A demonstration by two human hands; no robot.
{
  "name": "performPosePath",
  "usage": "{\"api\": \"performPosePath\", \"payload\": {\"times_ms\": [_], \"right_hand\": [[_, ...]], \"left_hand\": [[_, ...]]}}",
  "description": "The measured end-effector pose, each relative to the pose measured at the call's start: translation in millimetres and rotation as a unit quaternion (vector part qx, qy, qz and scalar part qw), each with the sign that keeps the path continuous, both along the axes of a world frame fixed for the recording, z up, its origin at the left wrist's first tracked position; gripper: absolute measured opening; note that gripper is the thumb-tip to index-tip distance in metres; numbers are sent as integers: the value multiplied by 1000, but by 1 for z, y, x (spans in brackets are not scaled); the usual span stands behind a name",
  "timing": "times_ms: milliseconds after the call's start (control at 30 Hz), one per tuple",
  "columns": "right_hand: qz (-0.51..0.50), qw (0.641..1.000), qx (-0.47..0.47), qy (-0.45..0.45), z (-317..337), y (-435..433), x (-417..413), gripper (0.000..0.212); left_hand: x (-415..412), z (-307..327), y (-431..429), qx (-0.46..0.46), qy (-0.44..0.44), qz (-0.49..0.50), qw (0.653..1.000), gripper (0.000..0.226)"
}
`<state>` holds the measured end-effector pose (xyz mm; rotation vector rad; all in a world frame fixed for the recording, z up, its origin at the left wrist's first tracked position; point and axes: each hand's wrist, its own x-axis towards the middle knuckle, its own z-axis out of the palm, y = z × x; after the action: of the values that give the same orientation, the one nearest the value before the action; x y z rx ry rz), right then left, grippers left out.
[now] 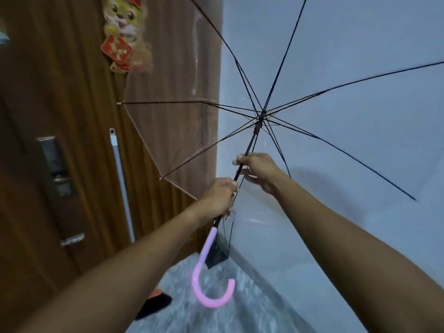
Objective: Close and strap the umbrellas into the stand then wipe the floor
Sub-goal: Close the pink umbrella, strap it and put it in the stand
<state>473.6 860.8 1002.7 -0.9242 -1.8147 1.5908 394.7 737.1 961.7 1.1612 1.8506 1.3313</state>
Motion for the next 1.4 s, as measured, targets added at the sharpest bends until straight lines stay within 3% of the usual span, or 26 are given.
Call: {"api": "performPosePath", "payload": {"times_ms": [133,467,533,700,933,1067,1400], "right_hand": [[-30,999,-20,34,-1,29,-50,17],[-11,998,-3,58,21,76,-193,12],[-16,998,-8,61,25,85,-204,11],[-51,988,-75,125,50,134,-225,16],[-67,949,-183,247,81,197,-243,46],[-104,923,-214,301,90,216,-242,43],[-112,911,-235,320,73,229,-252,38]], "left_hand": [[-49,5,32,6,-8,-25,1000,29],[-184,21,79,16,79,18,997,28],[-195,21,83,17,97,17,995,38],[-208,32,93,57,101,-31,993,35],[-219,61,97,56,122,-57,989,32],[-222,67,94,36,137,-64,988,38],[-215,62,85,18,43,-46,998,32]]}}
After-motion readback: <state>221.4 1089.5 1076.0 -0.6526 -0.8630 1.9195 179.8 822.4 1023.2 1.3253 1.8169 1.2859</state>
